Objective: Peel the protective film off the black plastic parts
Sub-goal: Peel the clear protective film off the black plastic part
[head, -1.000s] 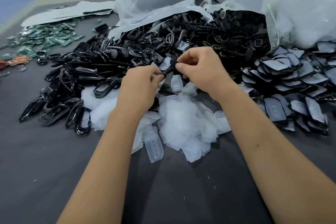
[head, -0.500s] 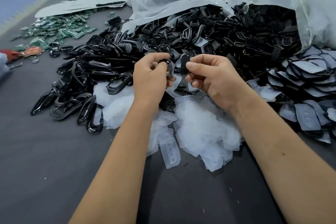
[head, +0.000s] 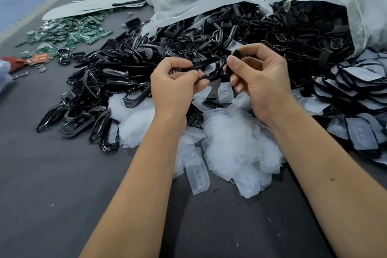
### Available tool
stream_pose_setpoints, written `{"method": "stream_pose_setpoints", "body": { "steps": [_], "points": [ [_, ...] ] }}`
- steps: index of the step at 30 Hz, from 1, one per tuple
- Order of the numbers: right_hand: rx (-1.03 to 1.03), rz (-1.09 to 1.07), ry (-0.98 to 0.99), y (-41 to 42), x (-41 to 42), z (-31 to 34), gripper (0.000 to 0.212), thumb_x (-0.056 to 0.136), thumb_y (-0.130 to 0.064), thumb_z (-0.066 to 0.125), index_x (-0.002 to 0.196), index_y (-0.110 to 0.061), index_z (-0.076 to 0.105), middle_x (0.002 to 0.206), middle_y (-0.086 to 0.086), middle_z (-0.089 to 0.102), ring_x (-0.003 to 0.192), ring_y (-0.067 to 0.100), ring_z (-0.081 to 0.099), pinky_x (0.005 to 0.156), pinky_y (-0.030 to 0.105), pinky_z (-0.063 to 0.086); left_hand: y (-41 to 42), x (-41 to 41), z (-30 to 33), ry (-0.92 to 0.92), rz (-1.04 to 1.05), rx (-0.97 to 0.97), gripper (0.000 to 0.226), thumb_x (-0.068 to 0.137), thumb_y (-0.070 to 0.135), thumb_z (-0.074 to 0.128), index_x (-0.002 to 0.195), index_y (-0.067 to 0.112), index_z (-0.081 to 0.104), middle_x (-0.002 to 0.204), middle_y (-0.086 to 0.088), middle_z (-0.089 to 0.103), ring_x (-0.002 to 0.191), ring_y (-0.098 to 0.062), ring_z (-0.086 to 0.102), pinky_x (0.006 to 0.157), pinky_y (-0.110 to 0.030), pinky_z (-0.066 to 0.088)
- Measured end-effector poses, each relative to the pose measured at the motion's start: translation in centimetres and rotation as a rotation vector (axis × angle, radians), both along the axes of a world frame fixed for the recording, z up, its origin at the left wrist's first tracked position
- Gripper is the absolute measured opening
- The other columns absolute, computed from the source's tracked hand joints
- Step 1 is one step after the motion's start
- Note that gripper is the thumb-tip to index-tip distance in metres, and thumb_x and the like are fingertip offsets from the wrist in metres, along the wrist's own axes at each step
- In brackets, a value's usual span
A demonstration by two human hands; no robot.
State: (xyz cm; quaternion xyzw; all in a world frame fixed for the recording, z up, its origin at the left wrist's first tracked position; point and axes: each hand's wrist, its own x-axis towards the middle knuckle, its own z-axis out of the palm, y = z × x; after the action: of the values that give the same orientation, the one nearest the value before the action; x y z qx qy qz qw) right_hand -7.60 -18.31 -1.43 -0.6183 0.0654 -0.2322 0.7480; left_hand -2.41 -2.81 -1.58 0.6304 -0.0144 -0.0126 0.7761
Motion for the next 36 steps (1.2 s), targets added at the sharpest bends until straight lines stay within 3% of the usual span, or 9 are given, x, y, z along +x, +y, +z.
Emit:
{"method": "stream_pose_setpoints", "body": {
  "steps": [5, 9, 15, 20, 24, 27, 31, 33, 36],
  "points": [
    [0.018, 0.004, 0.001, 1.2, 0.1, -0.2, 0.009, 0.097, 0.000, 0.069, 0.090, -0.005, 0.065, 0.074, 0.009, 0.071, 0.065, 0.026, 0.076, 0.058, 0.025, 0.060, -1.0, -0.6, 0.2, 0.034, -0.073, -0.026, 0.024, 0.090, -0.015, 0.059, 0.101, -0.001, 0.076, 0.071, -0.009, 0.074, 0.067, -0.016, 0.074, 0.065, -0.024, 0.060],
    [-0.138, -0.014, -0.038, 1.5, 0.0, -0.5, 0.013, 0.096, 0.002, 0.067, 0.105, -0.008, 0.068, 0.075, 0.004, 0.069, 0.064, 0.034, 0.076, 0.054, 0.031, 0.059, -1.1, -1.0, 0.5, 0.057, -0.110, -0.011, 0.027, 0.094, -0.012, 0.053, 0.094, 0.001, 0.076, 0.075, -0.010, 0.074, 0.065, -0.021, 0.076, 0.050, -0.023, 0.055],
    [-0.407, -0.197, 0.026, 1.2, 0.4, -1.1, 0.009, 0.085, -0.011, 0.084, 0.088, -0.016, 0.076, 0.073, 0.001, 0.076, 0.052, 0.019, 0.070, 0.049, 0.027, 0.052, -0.9, -0.8, 0.4, 0.045, -0.139, -0.030, 0.025, 0.094, -0.013, 0.052, 0.094, -0.004, 0.075, 0.095, -0.024, 0.073, 0.073, -0.028, 0.074, 0.064, -0.026, 0.060],
    [-0.492, -0.245, 0.042, 1.2, 0.5, -1.0, 0.011, 0.082, -0.015, 0.087, 0.085, -0.017, 0.077, 0.071, -0.003, 0.076, 0.055, 0.013, 0.071, 0.053, 0.025, 0.053, -0.8, -0.7, 0.3, 0.009, -0.139, 0.027, 0.026, 0.094, -0.011, 0.052, 0.095, -0.001, 0.077, 0.088, -0.019, 0.074, 0.060, -0.023, 0.073, 0.053, -0.019, 0.053],
    [-0.573, -0.279, 0.083, 1.3, 0.4, -0.8, 0.011, 0.079, -0.020, 0.089, 0.081, -0.017, 0.079, 0.070, -0.007, 0.074, 0.060, 0.011, 0.070, 0.063, 0.032, 0.059, -0.7, -0.6, -0.1, -0.048, -0.152, 0.057, 0.016, 0.093, -0.005, 0.067, 0.092, 0.007, 0.077, 0.078, -0.008, 0.078, 0.063, -0.020, 0.074, 0.057, -0.017, 0.052],
    [-0.608, -0.279, 0.085, 1.2, 0.2, -0.6, 0.013, 0.079, -0.020, 0.090, 0.082, -0.016, 0.078, 0.072, -0.007, 0.074, 0.062, 0.011, 0.070, 0.066, 0.036, 0.062, -0.7, -0.5, -0.3, -0.080, -0.181, 0.073, 0.015, 0.089, -0.006, 0.072, 0.094, 0.007, 0.076, 0.079, -0.010, 0.077, 0.062, -0.018, 0.073, 0.056, -0.018, 0.050],
    [-0.715, -0.379, 0.097, 0.9, 0.2, -0.2, 0.031, 0.072, -0.030, 0.094, 0.093, -0.019, 0.074, 0.085, -0.003, 0.070, 0.061, 0.005, 0.063, 0.064, 0.020, 0.055, -0.7, -0.5, -0.2, -0.087, -0.207, 0.056, 0.016, 0.088, -0.011, 0.071, 0.098, 0.001, 0.074, 0.081, -0.015, 0.073, 0.059, -0.016, 0.067, 0.055, -0.016, 0.049],
    [-0.664, -0.358, 0.157, 0.5, 0.2, 0.0, 0.039, 0.071, -0.033, 0.095, 0.099, -0.019, 0.072, 0.088, 0.000, 0.069, 0.061, 0.005, 0.064, 0.061, 0.020, 0.054, -0.5, -0.4, -0.1, -0.088, -0.228, 0.027, 0.016, 0.089, -0.013, 0.069, 0.100, -0.001, 0.073, 0.080, -0.014, 0.072, 0.056, -0.014, 0.065, 0.054, -0.016, 0.048],
    [-0.370, -0.083, 0.198, -0.2, 0.0, 0.4, 0.022, 0.081, -0.021, 0.090, 0.094, -0.011, 0.075, 0.077, 0.007, 0.075, 0.058, 0.015, 0.069, 0.054, 0.028, 0.056, -0.2, -0.2, 0.1, -0.087, -0.290, -0.021, 0.017, 0.090, -0.012, 0.067, 0.101, 0.000, 0.072, 0.076, -0.008, 0.073, 0.055, -0.013, 0.065, 0.054, -0.016, 0.048]
  ]
}}
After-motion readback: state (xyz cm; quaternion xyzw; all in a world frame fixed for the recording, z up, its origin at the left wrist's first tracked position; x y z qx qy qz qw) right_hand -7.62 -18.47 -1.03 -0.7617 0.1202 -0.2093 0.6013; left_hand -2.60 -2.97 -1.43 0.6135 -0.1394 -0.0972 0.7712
